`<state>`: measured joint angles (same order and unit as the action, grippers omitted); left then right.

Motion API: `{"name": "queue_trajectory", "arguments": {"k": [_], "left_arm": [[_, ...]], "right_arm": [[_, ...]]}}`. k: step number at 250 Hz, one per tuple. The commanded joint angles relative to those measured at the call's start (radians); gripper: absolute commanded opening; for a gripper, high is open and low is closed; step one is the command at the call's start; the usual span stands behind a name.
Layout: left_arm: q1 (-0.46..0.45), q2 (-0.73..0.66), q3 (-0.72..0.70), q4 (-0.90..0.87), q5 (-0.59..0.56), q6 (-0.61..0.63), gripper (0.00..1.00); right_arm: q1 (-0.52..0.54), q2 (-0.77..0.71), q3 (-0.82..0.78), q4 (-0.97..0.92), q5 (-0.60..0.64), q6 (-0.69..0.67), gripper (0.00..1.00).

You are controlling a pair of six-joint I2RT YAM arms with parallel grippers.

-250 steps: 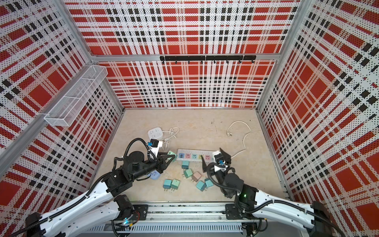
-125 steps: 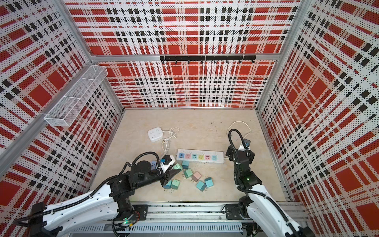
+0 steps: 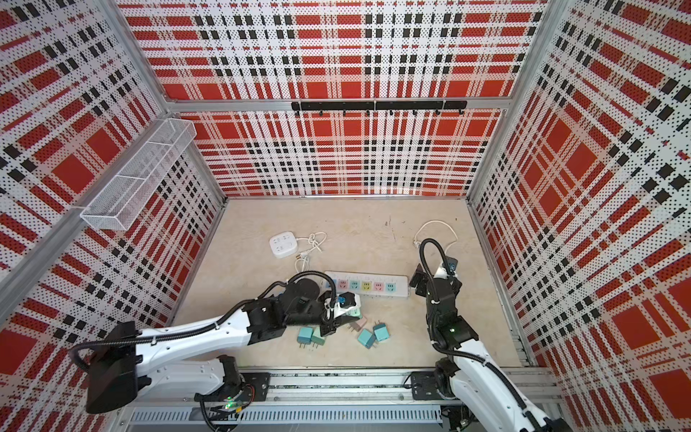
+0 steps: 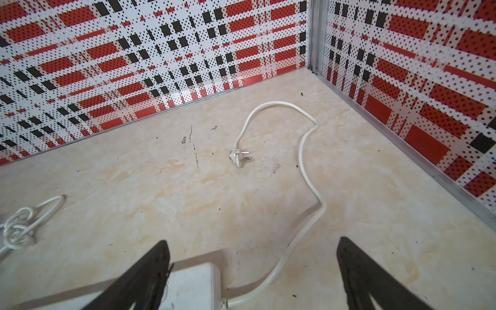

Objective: Insert plugs into power strip
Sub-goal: Pick up the plug from the middle-right of the table, then insert the plug into the socket.

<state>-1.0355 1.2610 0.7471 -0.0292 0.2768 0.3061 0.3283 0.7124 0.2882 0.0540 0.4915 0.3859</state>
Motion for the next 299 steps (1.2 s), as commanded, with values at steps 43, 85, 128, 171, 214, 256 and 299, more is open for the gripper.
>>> {"name": "queue_trajectory", "arguments": {"k": [43, 85, 128, 171, 214, 256, 299], "left_arm": [[0.117, 0.243, 0.193, 0.063, 0.216, 0.123, 0.00], [0.159, 0.392, 0.317, 0.056, 0.291, 0.168, 0.00], [0.154, 0.525, 0.466, -0.043, 0.281, 0.239, 0.00], [0.149, 0.630, 0.578, -0.128, 0.281, 0.302, 0.00], [0.152, 0.722, 0.690, -0.219, 0.247, 0.345, 0.00], [0.159, 0.775, 0.738, -0.231, 0.248, 0.368, 0.00], [0.169, 0.834, 0.798, -0.256, 0.263, 0.380, 0.00]], "right_arm": [[-0.153, 0.119, 0.034, 0.043, -0.197, 0.054, 1.00], [-0.210, 0.118, 0.022, 0.056, -0.255, 0.096, 1.00], [-0.216, 0.103, 0.010, 0.067, -0.260, 0.098, 1.00], [-0.219, 0.104, 0.011, 0.071, -0.268, 0.097, 1.00], [-0.241, 0.090, 0.003, 0.064, -0.282, 0.112, 1.00], [-0.303, 0.087, -0.008, 0.067, -0.344, 0.141, 1.00], [-0.316, 0.082, -0.015, 0.071, -0.357, 0.147, 1.00]]}}
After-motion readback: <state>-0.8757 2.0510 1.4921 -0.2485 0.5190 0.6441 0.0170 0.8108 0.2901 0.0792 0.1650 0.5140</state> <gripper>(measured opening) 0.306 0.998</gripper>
